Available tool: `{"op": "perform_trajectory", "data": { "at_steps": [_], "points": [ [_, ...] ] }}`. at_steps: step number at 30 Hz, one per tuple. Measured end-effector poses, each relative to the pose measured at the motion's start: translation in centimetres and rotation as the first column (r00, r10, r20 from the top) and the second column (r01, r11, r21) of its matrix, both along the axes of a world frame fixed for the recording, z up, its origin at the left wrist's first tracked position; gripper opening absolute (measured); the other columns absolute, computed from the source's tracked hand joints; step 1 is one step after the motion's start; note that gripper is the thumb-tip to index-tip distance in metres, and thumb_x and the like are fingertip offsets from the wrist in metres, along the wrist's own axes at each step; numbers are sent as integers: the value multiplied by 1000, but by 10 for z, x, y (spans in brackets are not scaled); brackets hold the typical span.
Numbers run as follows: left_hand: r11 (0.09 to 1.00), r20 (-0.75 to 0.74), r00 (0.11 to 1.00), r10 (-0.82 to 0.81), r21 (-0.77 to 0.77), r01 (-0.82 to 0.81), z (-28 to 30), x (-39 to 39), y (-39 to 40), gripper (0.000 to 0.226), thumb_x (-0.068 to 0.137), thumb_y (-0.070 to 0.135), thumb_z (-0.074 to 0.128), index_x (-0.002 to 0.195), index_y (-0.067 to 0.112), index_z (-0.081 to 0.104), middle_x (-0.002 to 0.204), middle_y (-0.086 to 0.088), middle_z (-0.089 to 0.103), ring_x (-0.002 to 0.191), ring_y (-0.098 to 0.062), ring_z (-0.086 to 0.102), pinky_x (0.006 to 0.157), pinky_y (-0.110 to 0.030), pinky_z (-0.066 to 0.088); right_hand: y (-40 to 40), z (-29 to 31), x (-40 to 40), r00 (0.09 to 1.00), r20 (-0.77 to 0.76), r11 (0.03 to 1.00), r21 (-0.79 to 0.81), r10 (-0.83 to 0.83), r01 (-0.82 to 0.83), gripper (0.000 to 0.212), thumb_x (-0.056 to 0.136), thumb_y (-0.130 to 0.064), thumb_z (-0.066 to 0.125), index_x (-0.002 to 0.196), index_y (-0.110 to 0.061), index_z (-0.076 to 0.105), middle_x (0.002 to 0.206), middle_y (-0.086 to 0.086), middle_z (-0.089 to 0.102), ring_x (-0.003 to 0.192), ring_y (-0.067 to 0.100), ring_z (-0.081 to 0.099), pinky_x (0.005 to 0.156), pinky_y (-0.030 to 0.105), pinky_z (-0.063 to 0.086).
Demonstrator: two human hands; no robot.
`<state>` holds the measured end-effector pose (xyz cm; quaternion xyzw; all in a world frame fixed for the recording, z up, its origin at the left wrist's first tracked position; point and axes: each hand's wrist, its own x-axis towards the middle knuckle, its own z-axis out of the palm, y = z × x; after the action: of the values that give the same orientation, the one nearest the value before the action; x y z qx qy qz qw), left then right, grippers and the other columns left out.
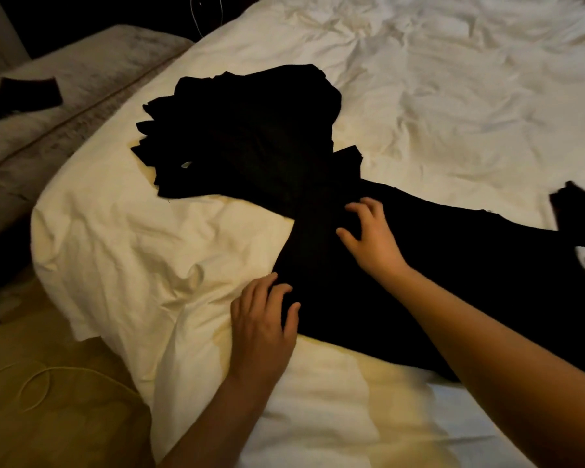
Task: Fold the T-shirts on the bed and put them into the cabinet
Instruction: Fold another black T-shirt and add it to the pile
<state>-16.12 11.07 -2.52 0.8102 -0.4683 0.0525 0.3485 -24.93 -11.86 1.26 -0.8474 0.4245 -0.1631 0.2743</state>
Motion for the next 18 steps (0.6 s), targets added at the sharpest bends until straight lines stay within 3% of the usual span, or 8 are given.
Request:
{"op": "perform_trajectory", "data": {
  "at_steps": [3,6,9,13,15,18],
  "points": [
    [991,19,993,-116,-60,117,0,0,3,19,90,32,59,93,18,71,108,3,67,104,-18,59,88,-29,43,20,-11,-47,995,-94,990,-140,11,-24,43,94,-34,65,134,-18,57,147,8,43,138,25,39,117,46,31],
    [992,76,992,-98,-70,103,1,-2,5,18,87,33,63,87,18,73,102,3,69,99,-18,60,82,-32,45,37,-21,-106,988,-143,967,-254,-59,21,38,93,-31,66,126,-14,64,135,10,56,132,29,46,114,53,33],
    [985,117,983,-142,-81,152,0,-7,5,18,86,32,66,87,17,75,101,2,70,98,-20,62,81,-33,50,55,-30,-160,977,-169,951,-299,-131,76,38,90,-27,70,125,-12,65,131,11,58,131,29,47,112,53,37],
    [958,118,953,-277,-45,284,-2,-29,3,27,87,39,65,97,17,77,109,3,70,107,-14,61,85,-21,49,78,-37,-212,966,-170,943,-305,-193,135,39,89,-28,71,125,-13,65,133,9,57,130,29,47,109,46,40],
    [936,88,932,-351,24,350,-2,-47,2,36,86,45,61,107,19,75,117,5,68,113,-10,59,88,-19,48,87,-39,-230,964,-148,929,-333,-223,164,38,91,-35,68,121,-12,67,128,7,60,124,29,52,103,45,44],
    [899,74,901,-427,146,414,-6,-69,-2,46,80,49,65,119,25,70,126,8,64,120,-6,51,83,-23,54,102,-41,-248,962,-116,901,-393,-248,185,55,86,-57,55,112,-12,72,117,4,67,111,29,57,92,45,50]
  ]
}}
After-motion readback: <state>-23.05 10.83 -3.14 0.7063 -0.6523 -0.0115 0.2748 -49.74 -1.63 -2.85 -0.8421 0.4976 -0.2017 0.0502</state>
